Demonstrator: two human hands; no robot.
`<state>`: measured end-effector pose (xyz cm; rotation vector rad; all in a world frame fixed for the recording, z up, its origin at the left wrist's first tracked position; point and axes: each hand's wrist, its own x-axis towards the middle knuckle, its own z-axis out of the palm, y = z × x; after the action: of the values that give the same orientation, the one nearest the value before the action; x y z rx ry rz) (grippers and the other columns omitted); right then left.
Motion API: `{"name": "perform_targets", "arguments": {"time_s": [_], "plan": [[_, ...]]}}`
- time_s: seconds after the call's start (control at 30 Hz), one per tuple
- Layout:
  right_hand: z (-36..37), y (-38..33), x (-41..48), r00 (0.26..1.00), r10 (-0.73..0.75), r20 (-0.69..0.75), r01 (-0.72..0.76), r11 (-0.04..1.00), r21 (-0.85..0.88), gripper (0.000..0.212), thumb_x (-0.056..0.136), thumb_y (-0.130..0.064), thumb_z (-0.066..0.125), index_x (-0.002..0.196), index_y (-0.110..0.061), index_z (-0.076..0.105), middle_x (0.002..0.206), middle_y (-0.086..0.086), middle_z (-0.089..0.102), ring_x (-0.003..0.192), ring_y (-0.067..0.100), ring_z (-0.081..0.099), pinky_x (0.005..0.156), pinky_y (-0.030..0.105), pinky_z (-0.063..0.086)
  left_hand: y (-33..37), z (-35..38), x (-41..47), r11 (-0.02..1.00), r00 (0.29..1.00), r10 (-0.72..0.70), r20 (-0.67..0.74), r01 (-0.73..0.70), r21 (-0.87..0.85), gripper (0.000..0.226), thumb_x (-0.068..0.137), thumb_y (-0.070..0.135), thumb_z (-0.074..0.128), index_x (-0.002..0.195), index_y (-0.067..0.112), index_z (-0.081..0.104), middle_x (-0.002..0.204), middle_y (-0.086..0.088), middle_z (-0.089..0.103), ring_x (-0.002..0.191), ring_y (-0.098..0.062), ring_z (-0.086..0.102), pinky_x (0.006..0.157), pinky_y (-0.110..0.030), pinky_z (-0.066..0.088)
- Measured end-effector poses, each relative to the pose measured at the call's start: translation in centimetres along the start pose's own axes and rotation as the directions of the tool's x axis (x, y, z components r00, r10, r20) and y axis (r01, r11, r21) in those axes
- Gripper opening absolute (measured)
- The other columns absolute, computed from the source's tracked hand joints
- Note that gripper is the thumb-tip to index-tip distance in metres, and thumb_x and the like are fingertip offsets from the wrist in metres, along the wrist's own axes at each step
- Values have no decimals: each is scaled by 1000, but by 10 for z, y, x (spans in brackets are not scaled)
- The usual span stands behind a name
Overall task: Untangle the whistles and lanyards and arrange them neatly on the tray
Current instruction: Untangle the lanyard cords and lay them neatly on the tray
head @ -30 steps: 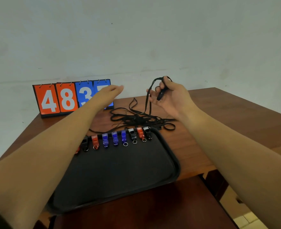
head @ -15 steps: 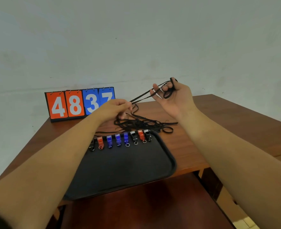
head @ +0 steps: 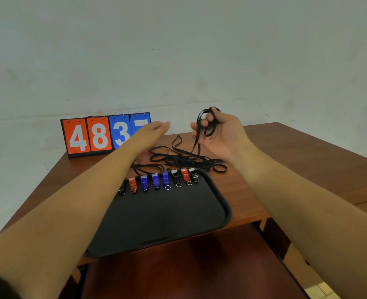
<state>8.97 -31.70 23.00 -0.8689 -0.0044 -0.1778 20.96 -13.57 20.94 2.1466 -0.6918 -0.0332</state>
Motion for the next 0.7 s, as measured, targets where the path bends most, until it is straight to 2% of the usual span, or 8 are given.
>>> {"name": "perform_targets", "arguments": {"time_s": [0.07,0.13,0.27,0.37,0.4,0.5,0.6,0.7], "plan": [[8,2,-3,999,26,45,-27,1000,15,40,104,-29,40,69,-13,51,63,4,49,78,28,66,74,38,50,20,7,-18,894,961,60,269,68,-443,74,88,67,42,141,15,47,138,-5,57,127,-21,55,109,-44,40],[16,4,-6,995,42,86,-44,999,27,39,104,-28,41,69,-12,50,64,4,48,78,29,68,72,37,52,27,8,-34,749,901,171,399,144,-647,79,84,60,51,142,7,43,133,-14,59,126,-29,56,106,-48,45],[28,8,-11,985,62,158,-83,988,131,34,102,-24,45,73,-9,52,68,5,46,100,32,57,69,37,56,26,4,-56,773,846,239,476,131,-621,54,89,22,64,137,3,47,126,-18,64,119,-32,61,102,-41,48],[33,12,-18,977,109,182,-132,983,124,39,102,-27,44,68,-9,53,62,6,50,88,32,71,75,39,53,21,-2,-67,779,871,195,452,142,-610,35,91,16,64,125,11,60,96,0,70,94,-18,62,90,-34,51],[34,13,-22,975,116,188,-143,980,136,40,102,-27,44,67,-9,54,62,7,50,86,32,72,76,40,53,19,-3,-70,803,877,182,445,128,-582,35,90,19,65,124,14,61,94,1,71,89,-14,61,89,-31,50],[38,19,-30,973,125,192,-157,973,166,40,102,-25,44,67,-8,54,63,7,49,89,32,72,80,42,55,18,-1,-81,881,891,136,432,91,-465,49,84,31,74,128,18,60,123,-4,68,107,-12,64,101,-31,46],[43,24,-35,966,150,210,-188,967,174,40,102,-26,43,67,-8,54,62,7,51,91,32,72,78,41,55,15,5,-90,932,907,117,404,41,-360,22,91,23,67,113,20,69,118,2,70,114,-10,63,104,-30,44],[40,22,-36,977,130,171,-155,977,144,40,102,-24,42,68,-8,53,64,7,48,92,33,72,88,46,52,3,4,-95,901,903,70,425,126,-416,23,97,18,57,115,8,67,119,-11,69,112,-20,66,100,-35,51]]}}
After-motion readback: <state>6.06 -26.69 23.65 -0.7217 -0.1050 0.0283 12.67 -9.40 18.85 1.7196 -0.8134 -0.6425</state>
